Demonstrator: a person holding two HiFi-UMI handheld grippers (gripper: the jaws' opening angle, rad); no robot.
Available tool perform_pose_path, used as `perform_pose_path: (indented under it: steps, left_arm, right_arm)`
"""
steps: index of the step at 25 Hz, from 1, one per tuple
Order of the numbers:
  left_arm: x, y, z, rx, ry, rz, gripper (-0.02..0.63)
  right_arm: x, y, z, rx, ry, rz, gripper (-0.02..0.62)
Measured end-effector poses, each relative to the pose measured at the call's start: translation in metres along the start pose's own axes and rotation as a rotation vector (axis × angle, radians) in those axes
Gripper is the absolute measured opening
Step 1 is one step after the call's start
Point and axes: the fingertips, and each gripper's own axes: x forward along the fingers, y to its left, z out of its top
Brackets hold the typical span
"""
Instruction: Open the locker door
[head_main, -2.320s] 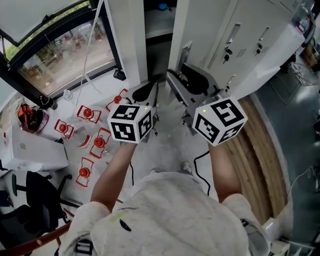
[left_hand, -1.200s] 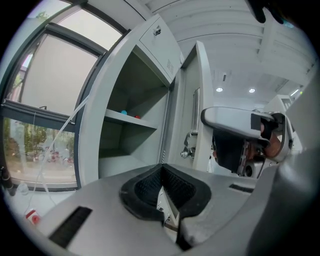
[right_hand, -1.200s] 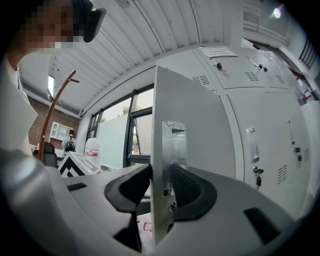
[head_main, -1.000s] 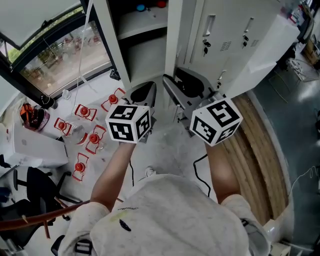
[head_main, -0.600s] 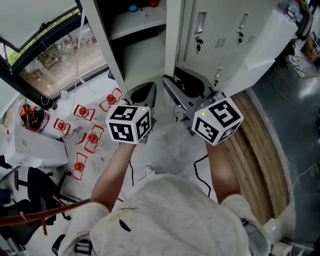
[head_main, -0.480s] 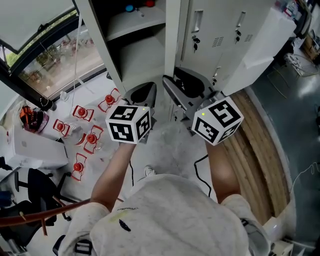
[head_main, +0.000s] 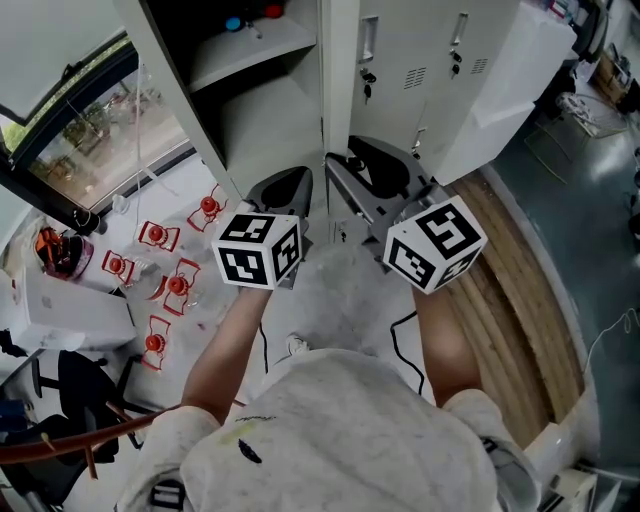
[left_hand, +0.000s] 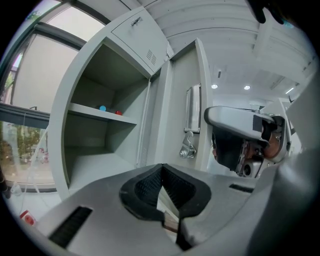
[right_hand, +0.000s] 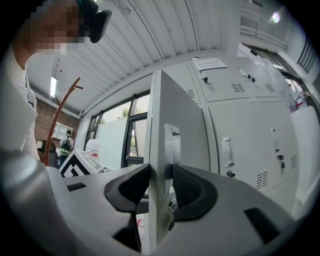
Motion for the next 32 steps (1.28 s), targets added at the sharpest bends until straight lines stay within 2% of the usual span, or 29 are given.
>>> perform_pose_path:
  steps: [19, 29, 32]
  left_arm:
    - [0.028, -0.03, -0.004, 0.001, 0.014, -0.081, 0.006]
    - [0.044, -0.049, -0.005, 0.009, 0.025, -0.135, 0.006]
    - [0.048, -0.051, -0.005, 0.01, 0.028, -0.14, 0.006]
  right_arm:
    - [-0.031, -0.031, 0.003, -0.031, 0.007, -0.103, 0.115]
    - [-0.049, -0.056, 0.004, -0.02, 0.015, -0.191, 0.095]
    - [-0.056, -0.068, 0.003, -0.02, 0.011, -0.244, 0.089]
